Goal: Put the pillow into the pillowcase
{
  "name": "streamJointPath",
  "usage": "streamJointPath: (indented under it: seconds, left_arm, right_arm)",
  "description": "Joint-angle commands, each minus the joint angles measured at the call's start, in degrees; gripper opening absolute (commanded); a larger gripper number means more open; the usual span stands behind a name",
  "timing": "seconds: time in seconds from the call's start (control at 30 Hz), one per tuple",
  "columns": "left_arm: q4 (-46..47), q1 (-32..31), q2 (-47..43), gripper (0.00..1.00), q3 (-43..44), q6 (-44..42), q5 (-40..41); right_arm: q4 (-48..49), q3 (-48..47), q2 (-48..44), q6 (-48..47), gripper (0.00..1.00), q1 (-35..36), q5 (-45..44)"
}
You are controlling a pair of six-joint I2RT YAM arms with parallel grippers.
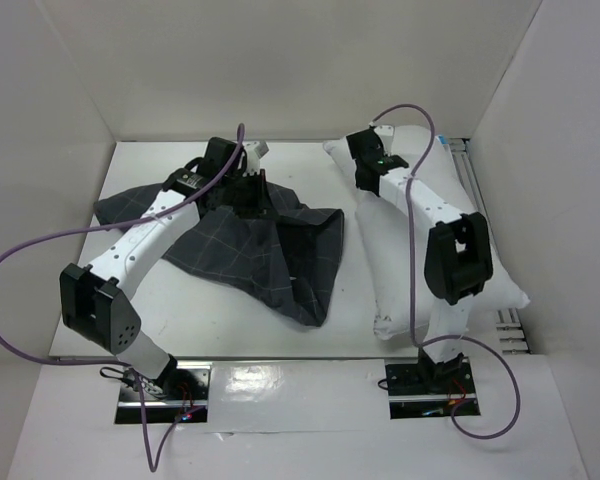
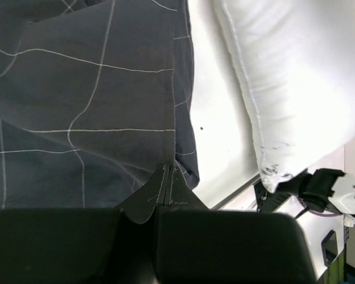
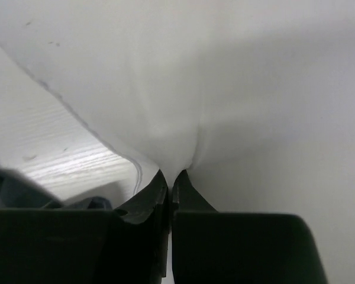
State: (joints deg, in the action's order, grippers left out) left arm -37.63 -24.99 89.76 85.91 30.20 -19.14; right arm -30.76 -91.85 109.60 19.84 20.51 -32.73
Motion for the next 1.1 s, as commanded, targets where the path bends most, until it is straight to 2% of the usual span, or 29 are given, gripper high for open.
streamJointPath:
  seconds: [0.0,0.23,0.53,0.73,0.9,1.07]
  left_arm:
    - [1.33,1.17,-0.11,0.0,0.84,0.13,0.24]
    - [1.33,5.12,3.13,0.0,0.84,-1.02,-1.6]
    - [1.33,10.92,4.46,0.0,2.07,-1.54,-4.24]
    - [0.8,16.63,4.99,0.0,3.21,-2.07,-6.09]
    - [0.8,18.48,4.99,0.0,2.69,-2.6,-8.02]
    - [1.85,20.59,6.92,0.0,2.69,-3.21,-8.02]
  right_arm:
    - [6.41,4.03,-12.71,-1.9,0.0,-1.35,9.94]
    - [12.3,27.56,-43.28,-1.91,0.0,-1.53,30.94]
    - [4.92,45.34,-63.44,4.24,0.0,5.14,36.68]
    - [0.89,47.21,-64.87,5.39,0.0,10.24,38.0]
    - [0.18,47.21,-66.1,3.64,0.0,14.2,37.48]
    - [-2.8,45.02,-66.71,2.41,0.0,14.2,42.73]
